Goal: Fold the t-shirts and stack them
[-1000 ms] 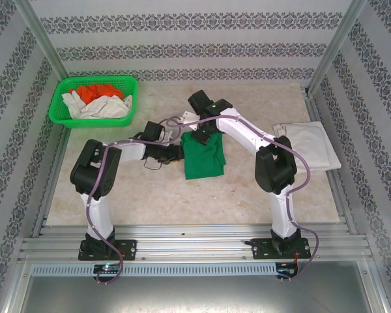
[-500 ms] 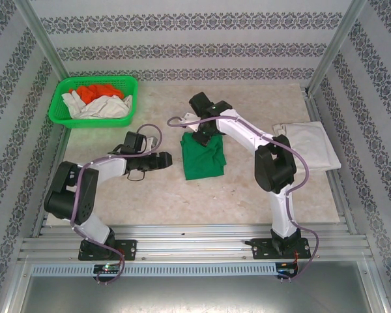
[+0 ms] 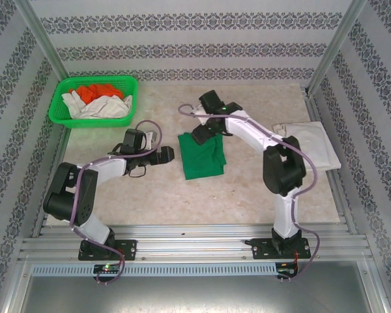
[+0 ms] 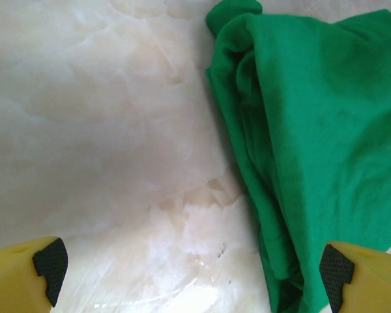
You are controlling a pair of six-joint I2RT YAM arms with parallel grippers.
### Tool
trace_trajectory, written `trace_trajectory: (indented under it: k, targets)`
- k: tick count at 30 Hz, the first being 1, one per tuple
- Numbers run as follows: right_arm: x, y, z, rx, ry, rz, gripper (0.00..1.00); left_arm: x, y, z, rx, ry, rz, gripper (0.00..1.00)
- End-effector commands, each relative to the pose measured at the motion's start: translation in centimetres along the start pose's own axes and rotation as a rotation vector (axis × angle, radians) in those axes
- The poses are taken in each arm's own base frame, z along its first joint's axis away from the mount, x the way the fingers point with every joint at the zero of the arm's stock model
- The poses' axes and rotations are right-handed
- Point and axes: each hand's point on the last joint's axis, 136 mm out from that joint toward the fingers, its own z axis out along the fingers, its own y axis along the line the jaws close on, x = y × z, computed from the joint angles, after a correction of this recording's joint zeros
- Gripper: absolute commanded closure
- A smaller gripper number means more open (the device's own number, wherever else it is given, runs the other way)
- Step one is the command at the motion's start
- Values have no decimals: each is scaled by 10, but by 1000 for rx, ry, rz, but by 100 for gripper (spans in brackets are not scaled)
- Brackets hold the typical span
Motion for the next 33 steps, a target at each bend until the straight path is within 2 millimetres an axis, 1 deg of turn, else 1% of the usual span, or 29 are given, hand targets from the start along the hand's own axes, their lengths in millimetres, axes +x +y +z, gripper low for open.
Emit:
trace_trajectory:
  k: [1,3,6,8,10,15,18,20,22,25,29,32,33]
  targets:
    - [13,-12,-14,-78,-48,367,15,-27,-28,13,81,-60,-25,0]
    - [37,-8,-10,-153,-10,483,15,-32,-38,24,110,-54,-43,0]
    - [72,0,1,-222,62,593,14,-36,-51,40,164,-44,-86,1]
    - [88,3,6,-244,109,640,15,-38,-58,50,191,-38,-105,2]
    - [96,7,10,-260,136,667,19,-34,-65,60,209,-15,-114,4]
    - [102,19,28,-338,189,721,30,-21,-74,80,223,42,-125,9]
    - [100,23,35,-369,203,738,40,-16,-77,86,227,55,-133,10]
    - [98,25,37,-382,207,741,46,-16,-79,88,229,57,-133,10]
    - [97,26,40,-393,209,736,48,-16,-80,89,229,59,-133,10]
    - [92,28,40,-419,197,730,59,-17,-79,91,229,63,-133,11]
    - [83,36,39,-492,173,727,65,-16,-80,93,232,71,-133,11]
    - [75,42,42,-560,157,743,74,-14,-80,94,232,77,-137,10]
    - [72,44,44,-589,149,755,80,-14,-80,95,235,80,-136,10]
